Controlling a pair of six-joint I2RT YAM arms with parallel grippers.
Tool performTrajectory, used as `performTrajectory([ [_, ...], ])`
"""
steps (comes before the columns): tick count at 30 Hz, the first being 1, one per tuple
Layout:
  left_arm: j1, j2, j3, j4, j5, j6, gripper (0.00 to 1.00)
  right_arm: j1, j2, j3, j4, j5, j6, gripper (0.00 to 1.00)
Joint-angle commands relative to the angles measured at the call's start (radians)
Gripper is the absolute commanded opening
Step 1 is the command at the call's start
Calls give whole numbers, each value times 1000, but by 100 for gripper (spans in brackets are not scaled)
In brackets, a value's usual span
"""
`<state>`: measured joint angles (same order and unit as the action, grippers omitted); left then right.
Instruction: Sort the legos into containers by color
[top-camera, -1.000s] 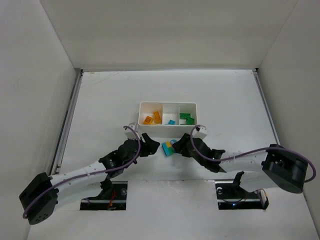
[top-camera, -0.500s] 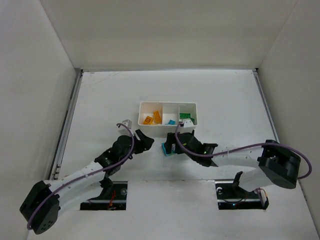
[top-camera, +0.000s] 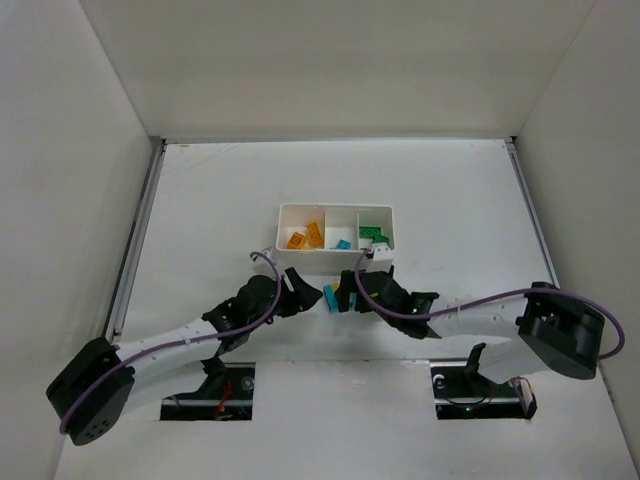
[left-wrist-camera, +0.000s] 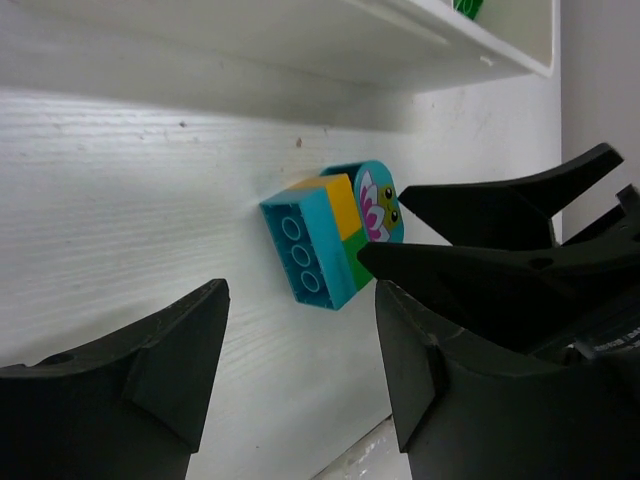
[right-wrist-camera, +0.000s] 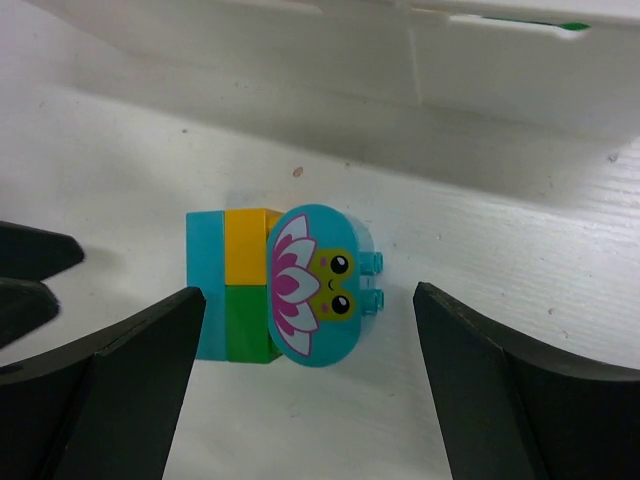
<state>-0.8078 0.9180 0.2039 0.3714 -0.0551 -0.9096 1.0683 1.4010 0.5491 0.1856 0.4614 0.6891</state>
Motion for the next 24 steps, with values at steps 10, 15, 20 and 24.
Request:
performTrajectory([
  [10,-104,260,91,254,-31,-28,47,-83,-181,-167,222,-24,118,77],
  [15,-135,347,120,304,-61,-22,45,-124,-125,-176,285,-69,147,70],
  [20,-124,404,135,308,-69,-9,39,-146,-45,-170,379,-119,179,67],
  [24,-121,427,143,308,-74,-6,31,-146,12,-170,440,-153,207,66],
])
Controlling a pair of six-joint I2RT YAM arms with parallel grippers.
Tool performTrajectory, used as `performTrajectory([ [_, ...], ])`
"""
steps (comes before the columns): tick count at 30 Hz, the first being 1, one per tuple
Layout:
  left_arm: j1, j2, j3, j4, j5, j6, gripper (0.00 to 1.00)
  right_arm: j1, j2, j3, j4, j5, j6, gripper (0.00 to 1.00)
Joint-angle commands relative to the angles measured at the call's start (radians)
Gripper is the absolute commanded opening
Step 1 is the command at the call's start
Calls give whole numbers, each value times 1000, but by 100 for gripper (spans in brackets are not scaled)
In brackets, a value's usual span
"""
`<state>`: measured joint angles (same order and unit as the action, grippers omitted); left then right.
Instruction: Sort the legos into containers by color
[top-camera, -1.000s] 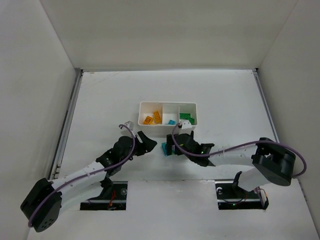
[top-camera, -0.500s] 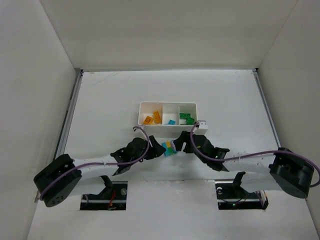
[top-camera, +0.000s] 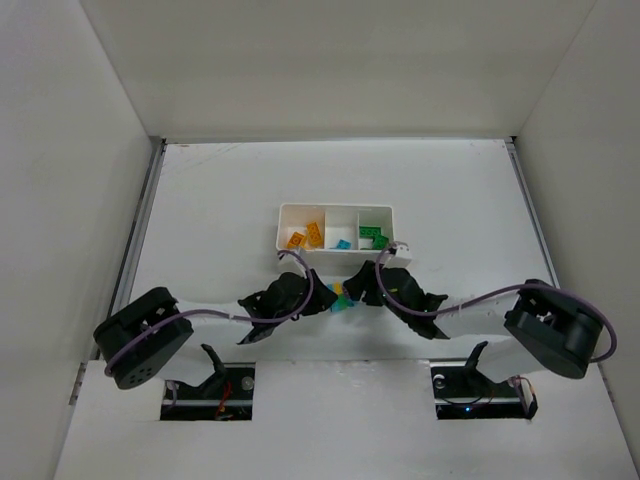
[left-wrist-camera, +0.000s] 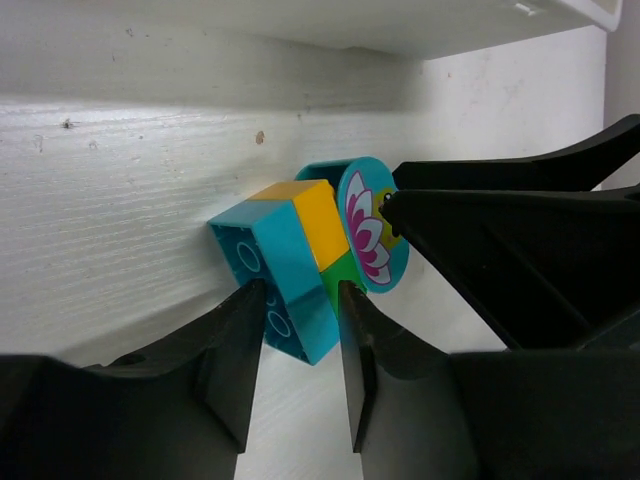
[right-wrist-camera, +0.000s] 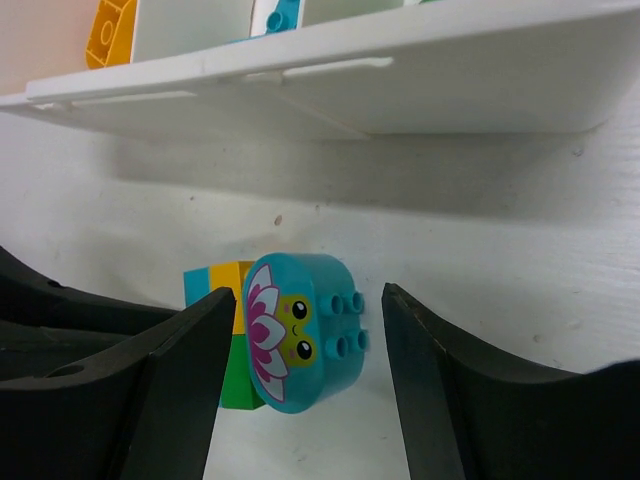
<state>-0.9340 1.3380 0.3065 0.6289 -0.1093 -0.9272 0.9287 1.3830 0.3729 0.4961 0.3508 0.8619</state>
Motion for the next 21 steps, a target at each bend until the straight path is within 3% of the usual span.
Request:
performTrajectory([
  [1,4,13,43,51,-20,13,29,-6,45,8,140,-49,35,66],
  [7,-12,10,40,71,-27,10,11,-6,85,-8,191,-62,62,61],
  [12,-15,-39,25,77,-29,4,4,-9,54,-15,196,-84,65,62],
  [16,-10,-77,13,77,-26,-5,3,-12,14,-22,190,-93,65,75],
  [21,-4,-120,-7,92,-20,-31,2,-21,31,-38,202,-102,80,83],
])
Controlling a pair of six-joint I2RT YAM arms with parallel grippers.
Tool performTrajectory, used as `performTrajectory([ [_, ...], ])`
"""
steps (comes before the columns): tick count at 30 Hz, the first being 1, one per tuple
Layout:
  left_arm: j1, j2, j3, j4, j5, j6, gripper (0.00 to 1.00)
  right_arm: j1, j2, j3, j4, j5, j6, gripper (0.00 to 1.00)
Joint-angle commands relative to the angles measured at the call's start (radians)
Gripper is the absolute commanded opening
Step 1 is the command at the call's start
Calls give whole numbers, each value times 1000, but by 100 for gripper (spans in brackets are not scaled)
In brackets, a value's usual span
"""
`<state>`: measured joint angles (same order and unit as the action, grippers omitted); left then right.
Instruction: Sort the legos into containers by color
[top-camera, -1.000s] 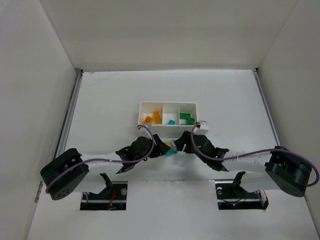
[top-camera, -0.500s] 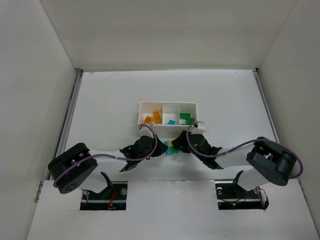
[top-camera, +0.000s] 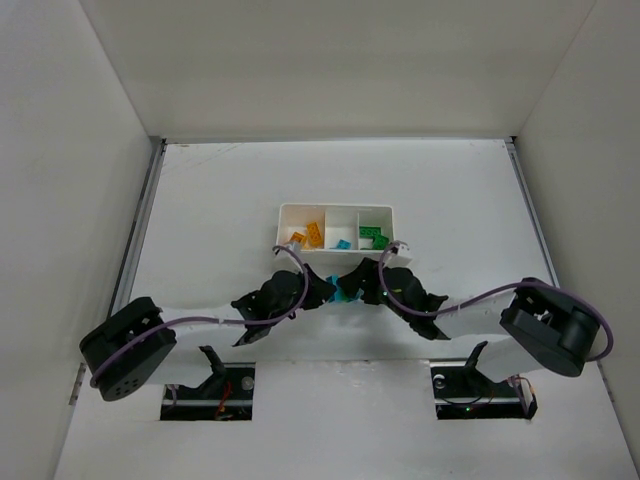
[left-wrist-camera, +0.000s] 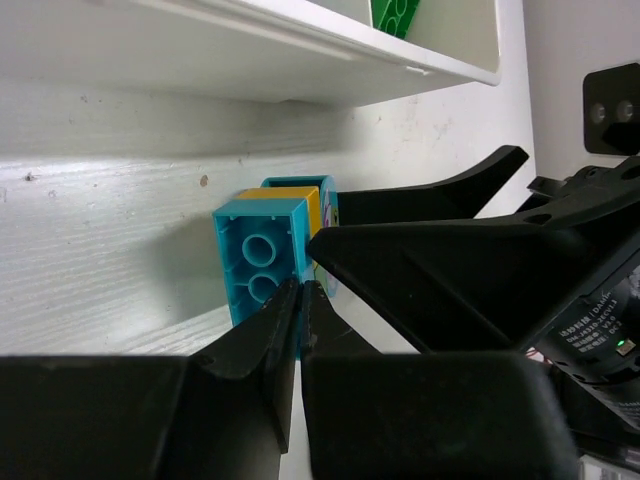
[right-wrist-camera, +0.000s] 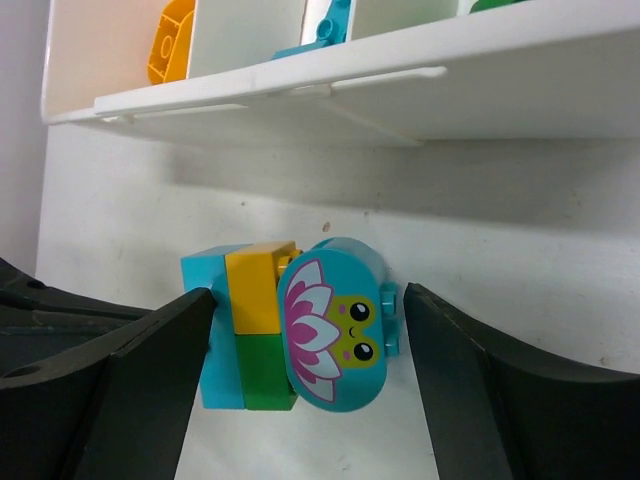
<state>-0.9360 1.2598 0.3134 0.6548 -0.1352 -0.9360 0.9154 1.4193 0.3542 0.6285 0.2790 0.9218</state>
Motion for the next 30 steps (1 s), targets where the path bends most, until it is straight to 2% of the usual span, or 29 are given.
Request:
performTrajectory([
  [1,-1,-52,-20,72,8,-26,2,-8,3,-24,74,-31,25,84],
  [8,12,-62,-45,80,23,-46,2,-29,18,-34,125,-63,31,88],
  [11,30,-74,-74,81,25,-75,2,-33,-26,-49,106,-57,23,88],
  [15,73,-112,-92,68,52,-87,1,-34,-112,-55,21,-51,-21,90],
  [21,182,-171,-137,75,173,-161,1,-19,-220,-54,-104,-69,-119,93],
  [24,220,-213,-157,78,229,-193,1,-19,-227,-72,-70,-109,-97,94],
  [30,242,-301,-186,78,278,-248,1,-43,-162,-103,157,-196,20,97],
])
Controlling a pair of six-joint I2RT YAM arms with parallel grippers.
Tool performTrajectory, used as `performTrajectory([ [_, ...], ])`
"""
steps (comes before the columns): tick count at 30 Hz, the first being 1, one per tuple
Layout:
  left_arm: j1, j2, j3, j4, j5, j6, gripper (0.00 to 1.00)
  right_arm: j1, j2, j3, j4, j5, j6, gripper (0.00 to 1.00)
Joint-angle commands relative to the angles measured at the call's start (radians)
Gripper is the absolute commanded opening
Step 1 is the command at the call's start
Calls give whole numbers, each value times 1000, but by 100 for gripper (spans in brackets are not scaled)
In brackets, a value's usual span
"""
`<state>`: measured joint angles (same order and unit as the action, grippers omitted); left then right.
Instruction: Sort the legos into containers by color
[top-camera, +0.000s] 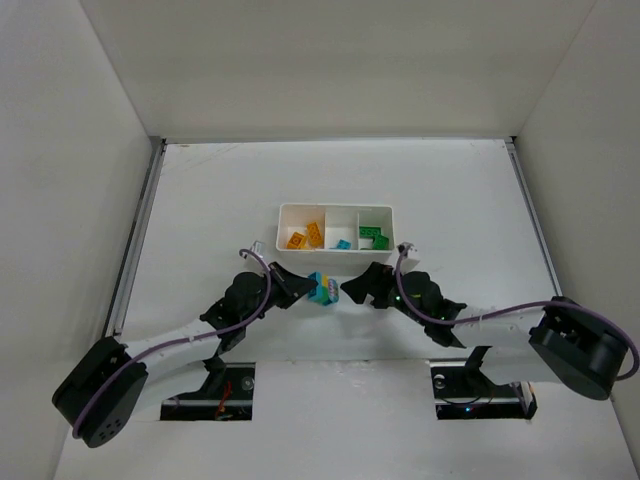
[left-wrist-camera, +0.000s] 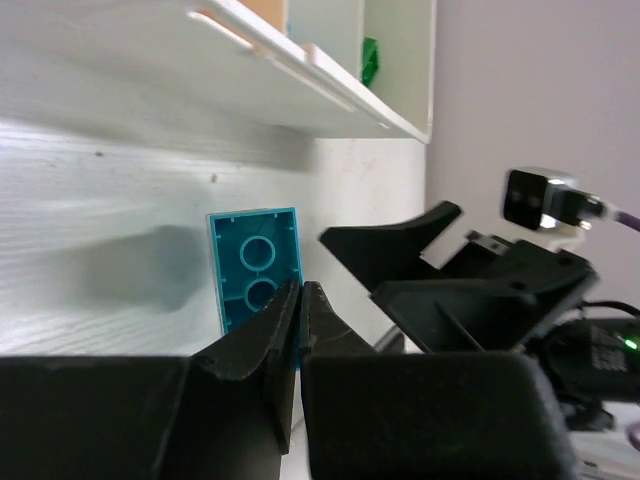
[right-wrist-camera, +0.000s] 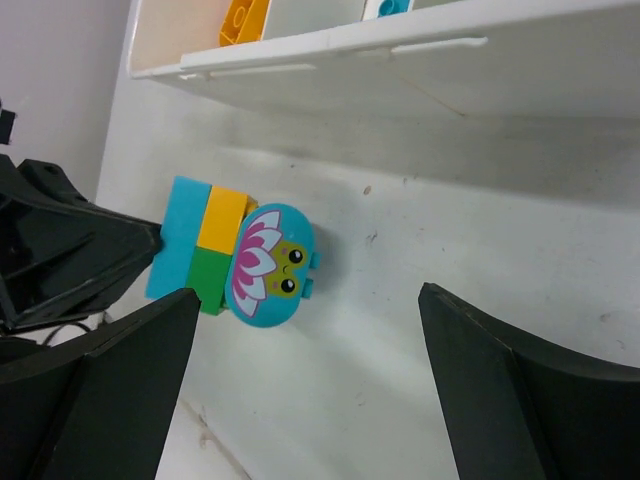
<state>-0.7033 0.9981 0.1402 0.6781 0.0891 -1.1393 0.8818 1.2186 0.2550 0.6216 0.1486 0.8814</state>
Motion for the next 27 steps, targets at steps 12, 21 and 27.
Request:
performTrajectory([
  [12,60,53,-50,37,60,13,2,56,249,131,72,-66,-96,94],
  [21,106,83,-44,-3,78,55,5,154,288,257,-169,-14,-242,95],
  [27,118,102,-13,-40,80,108,17,154,317,361,-344,58,-343,95],
])
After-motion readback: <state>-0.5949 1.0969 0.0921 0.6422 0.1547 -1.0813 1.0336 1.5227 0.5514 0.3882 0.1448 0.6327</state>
